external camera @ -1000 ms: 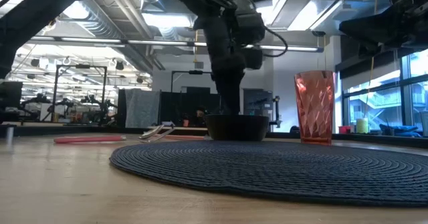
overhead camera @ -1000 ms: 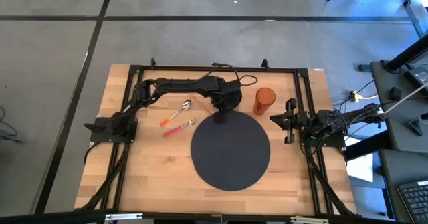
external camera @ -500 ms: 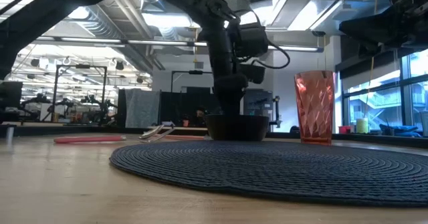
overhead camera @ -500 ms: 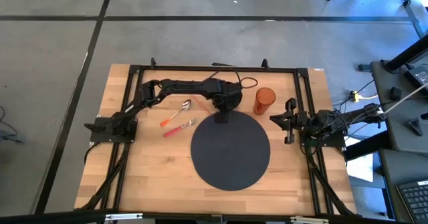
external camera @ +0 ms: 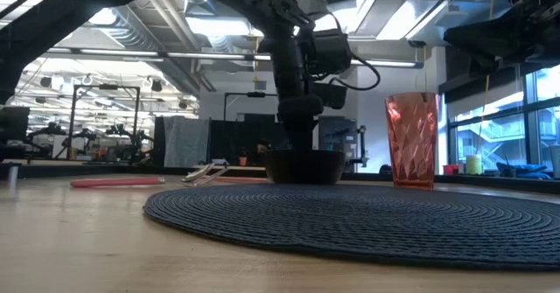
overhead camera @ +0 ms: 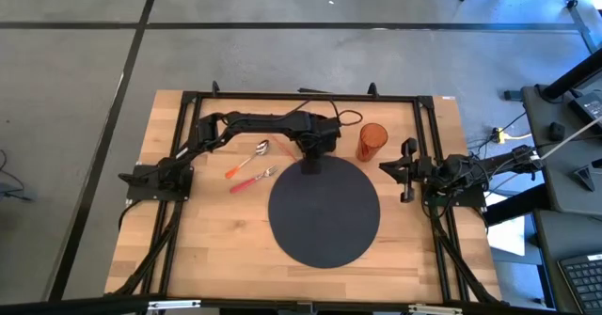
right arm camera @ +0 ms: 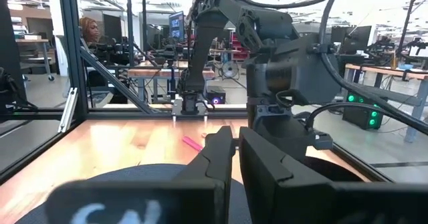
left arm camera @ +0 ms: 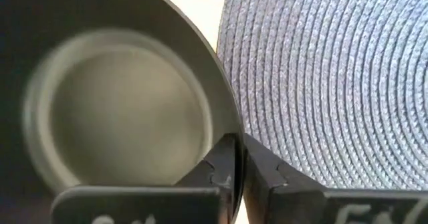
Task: Pick & Place Utensil
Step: Put the black bowl on the black mat
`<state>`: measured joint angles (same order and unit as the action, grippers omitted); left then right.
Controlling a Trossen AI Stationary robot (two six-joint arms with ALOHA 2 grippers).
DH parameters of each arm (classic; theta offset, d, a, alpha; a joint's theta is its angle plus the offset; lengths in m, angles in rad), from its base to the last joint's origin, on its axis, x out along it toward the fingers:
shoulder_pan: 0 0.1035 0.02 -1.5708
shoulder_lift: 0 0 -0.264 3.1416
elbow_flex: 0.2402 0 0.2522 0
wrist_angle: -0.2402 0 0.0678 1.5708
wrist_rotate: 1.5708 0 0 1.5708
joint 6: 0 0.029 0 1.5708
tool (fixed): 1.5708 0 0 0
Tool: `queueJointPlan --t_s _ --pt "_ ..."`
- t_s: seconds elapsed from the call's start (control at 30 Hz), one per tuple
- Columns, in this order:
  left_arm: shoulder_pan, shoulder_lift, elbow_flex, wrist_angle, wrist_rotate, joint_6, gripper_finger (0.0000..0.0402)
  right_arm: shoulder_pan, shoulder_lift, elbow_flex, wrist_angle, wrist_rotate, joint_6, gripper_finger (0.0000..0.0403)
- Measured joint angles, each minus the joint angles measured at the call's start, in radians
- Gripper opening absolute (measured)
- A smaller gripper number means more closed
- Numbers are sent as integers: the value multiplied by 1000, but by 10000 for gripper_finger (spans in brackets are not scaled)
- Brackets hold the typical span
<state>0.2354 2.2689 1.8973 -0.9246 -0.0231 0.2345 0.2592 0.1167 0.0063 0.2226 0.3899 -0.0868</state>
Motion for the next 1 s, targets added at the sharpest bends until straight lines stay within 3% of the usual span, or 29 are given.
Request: queueJointPlan --t_s 0.3,0.57,1.0 --pt "-35 -129 0 -27 -75 -3 4 0 0 0 -4 1 0 30" --pt "-180 -278 1 -56 -114 -41 3 0 0 0 -4 0 27 30" --pt "-421 -235 0 -81 -142 -146 3 0 0 0 -6 1 84 30"
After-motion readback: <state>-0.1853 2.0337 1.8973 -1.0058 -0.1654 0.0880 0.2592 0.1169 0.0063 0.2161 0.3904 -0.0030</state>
